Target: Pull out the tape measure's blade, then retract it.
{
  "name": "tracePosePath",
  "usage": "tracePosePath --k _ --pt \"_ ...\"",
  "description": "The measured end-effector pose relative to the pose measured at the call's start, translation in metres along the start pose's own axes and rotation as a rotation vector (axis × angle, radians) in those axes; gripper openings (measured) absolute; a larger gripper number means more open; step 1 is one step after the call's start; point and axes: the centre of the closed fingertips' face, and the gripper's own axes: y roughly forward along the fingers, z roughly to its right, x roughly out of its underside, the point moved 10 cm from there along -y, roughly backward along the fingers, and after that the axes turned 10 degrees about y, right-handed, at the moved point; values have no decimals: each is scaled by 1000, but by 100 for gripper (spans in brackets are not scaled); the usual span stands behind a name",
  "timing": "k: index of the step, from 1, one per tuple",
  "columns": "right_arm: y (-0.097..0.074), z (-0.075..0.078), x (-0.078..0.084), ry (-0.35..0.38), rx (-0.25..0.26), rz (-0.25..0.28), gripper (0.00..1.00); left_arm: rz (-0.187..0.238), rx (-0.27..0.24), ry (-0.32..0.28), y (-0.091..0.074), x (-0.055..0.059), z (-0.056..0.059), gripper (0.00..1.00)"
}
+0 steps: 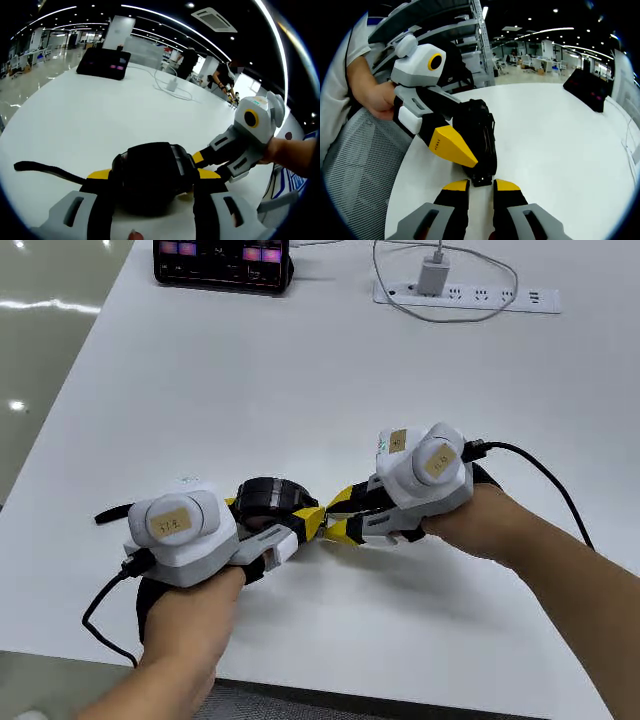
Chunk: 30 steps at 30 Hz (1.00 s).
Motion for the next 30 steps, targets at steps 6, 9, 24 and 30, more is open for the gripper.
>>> tracePosePath --k 6,9,24,30 --pt "-2 1 0 6 6 1 17 -6 4 -1 0 0 -1 61" --pt "-3 0 0 6 7 3 17 -7 6 -4 0 0 -1 61" --pt "-8 -2 1 26 25 18 20 -11 31 69 -11 -4 -4 64" --pt "-13 -3 -1 22 37 26 21 -27 36 110 -13 -3 -8 65"
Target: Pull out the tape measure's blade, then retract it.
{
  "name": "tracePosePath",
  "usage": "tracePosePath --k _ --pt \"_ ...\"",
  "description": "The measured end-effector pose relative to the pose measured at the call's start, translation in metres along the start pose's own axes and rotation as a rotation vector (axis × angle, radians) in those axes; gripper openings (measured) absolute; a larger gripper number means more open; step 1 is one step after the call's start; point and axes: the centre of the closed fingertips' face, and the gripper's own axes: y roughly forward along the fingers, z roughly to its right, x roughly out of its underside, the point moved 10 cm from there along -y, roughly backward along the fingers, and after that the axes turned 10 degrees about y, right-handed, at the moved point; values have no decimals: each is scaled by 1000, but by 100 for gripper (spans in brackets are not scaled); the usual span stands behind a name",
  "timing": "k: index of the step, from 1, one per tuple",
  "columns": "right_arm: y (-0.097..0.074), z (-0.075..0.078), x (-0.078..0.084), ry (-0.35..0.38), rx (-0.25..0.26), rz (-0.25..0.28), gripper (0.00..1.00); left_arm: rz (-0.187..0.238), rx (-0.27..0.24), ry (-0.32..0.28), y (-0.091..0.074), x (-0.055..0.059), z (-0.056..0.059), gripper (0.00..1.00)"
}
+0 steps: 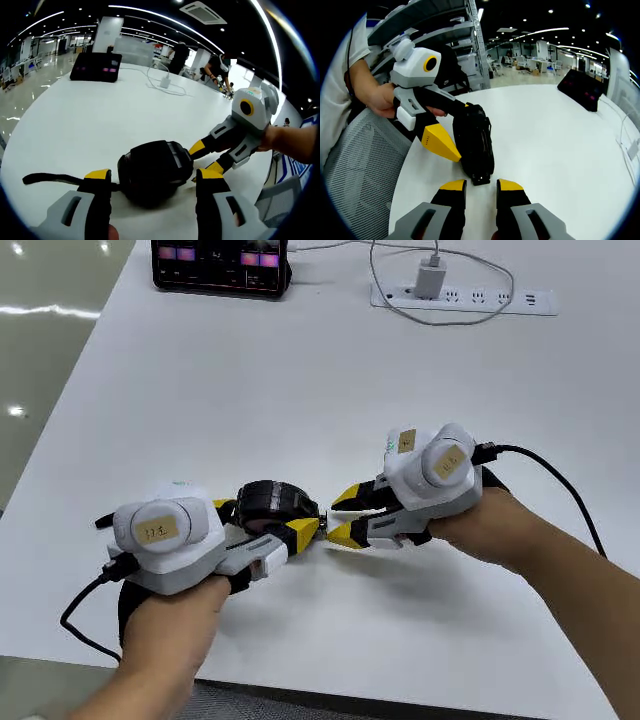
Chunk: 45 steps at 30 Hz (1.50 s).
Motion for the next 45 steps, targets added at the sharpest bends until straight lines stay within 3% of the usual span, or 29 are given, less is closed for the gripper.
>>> tracePosePath --k 4,7,11,20,26,40,42,43,45 --pt "-4 -2 -1 9 16 18 26 -10 9 48 -4 -1 -2 67" --pt "-5 -4 -1 22 25 34 35 -11 15 79 -6 -3 -3 67" --pt "-7 -6 -2 21 32 32 38 -20 25 137 -9 -5 -4 68" --pt "-14 -10 -2 20 48 41 39 -19 47 168 -14 -7 -7 69" --pt "-27 -13 1 11 81 48 44 -31 63 234 -23 -11 -6 70" --pt "-58 -22 7 35 168 89 59 -37 109 300 -39 -11 -8 76" --pt "-62 -23 9 41 178 96 61 -46 130 302 -40 -10 -9 77" --pt "-64 -23 10 53 187 98 62 -48 164 277 -40 -8 -8 79" --pt "-68 -23 12 60 195 101 65 -58 168 283 -41 -8 -10 82"
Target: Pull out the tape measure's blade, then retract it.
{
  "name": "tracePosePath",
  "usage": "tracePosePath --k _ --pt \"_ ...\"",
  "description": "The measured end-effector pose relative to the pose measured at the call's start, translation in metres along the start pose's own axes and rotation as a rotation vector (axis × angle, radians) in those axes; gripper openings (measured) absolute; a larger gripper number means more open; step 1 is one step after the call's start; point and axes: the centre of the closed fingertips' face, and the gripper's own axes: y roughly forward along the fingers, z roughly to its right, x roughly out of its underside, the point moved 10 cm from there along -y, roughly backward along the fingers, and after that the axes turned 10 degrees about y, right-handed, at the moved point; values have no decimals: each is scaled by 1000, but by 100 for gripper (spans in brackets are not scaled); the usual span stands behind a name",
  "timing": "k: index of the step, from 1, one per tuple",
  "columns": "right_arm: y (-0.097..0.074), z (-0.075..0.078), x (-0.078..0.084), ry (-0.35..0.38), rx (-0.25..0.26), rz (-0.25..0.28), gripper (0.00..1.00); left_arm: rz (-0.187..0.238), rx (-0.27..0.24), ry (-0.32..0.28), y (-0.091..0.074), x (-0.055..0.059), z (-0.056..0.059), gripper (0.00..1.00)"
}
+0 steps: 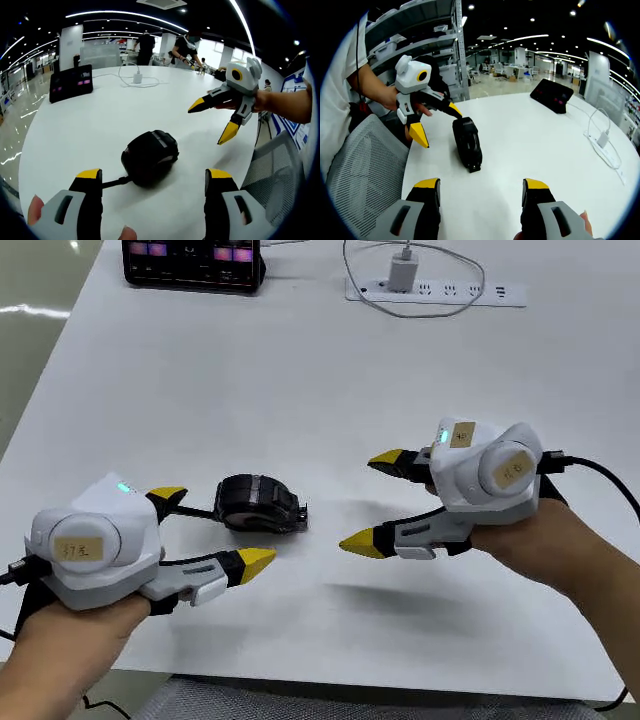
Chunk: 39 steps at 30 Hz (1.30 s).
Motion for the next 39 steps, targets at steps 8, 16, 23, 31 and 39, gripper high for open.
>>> tracePosePath --k 8,16,23,31,39 --pt "-19 -2 8 31 44 11 71 22 10 41 -8 2 -3 87" --pt "-36 -5 18 54 74 7 77 13 27 60 -17 4 -8 87" --pt "-50 -5 28 74 95 8 82 6 45 100 -20 8 -10 91" --pt "-61 -6 38 99 108 11 84 -8 61 119 -25 10 -10 93" --pt "-73 -8 44 134 130 23 85 -7 58 133 -33 10 -15 95"
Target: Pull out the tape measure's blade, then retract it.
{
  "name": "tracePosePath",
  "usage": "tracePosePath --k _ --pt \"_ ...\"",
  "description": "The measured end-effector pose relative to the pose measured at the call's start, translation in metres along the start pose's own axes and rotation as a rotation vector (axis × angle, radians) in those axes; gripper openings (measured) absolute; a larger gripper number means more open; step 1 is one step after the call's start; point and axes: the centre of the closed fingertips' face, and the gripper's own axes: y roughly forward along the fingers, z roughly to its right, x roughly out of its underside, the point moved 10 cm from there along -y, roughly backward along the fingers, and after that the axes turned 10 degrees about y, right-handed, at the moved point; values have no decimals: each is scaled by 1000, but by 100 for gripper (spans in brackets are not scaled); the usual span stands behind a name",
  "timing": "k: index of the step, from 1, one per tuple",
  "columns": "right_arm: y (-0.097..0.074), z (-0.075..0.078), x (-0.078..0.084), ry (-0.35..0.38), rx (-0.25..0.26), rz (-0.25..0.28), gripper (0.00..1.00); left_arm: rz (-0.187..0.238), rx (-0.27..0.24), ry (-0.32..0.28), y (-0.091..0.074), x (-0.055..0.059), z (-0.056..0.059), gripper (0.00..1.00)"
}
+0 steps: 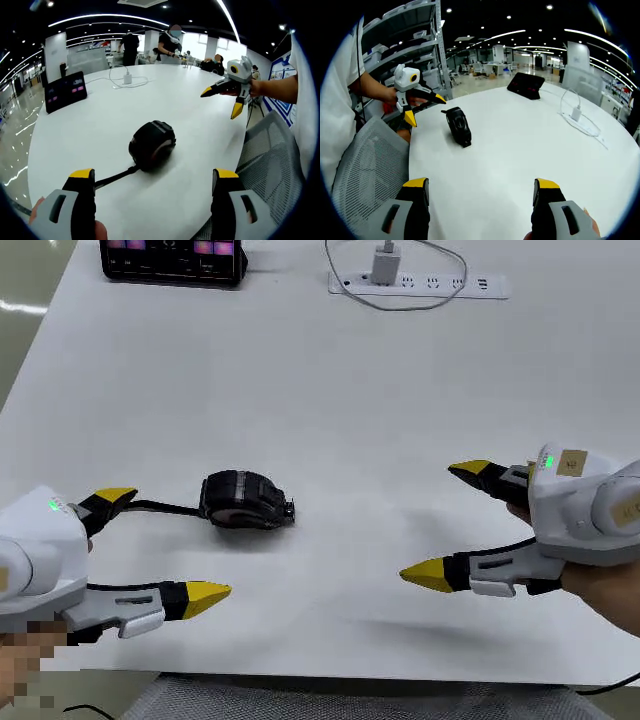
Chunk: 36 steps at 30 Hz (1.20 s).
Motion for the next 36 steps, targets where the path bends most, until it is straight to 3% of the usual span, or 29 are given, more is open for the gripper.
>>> tracePosePath --k 18,24,36 --pt "-27 3 21 91 48 28 91 -3 -6 -19 -15 8 -10 99" --pt "-36 4 26 131 70 64 93 2 -4 -33 -22 10 -14 99" --pt "-42 4 31 187 77 98 94 21 -15 -73 -26 12 -17 99"
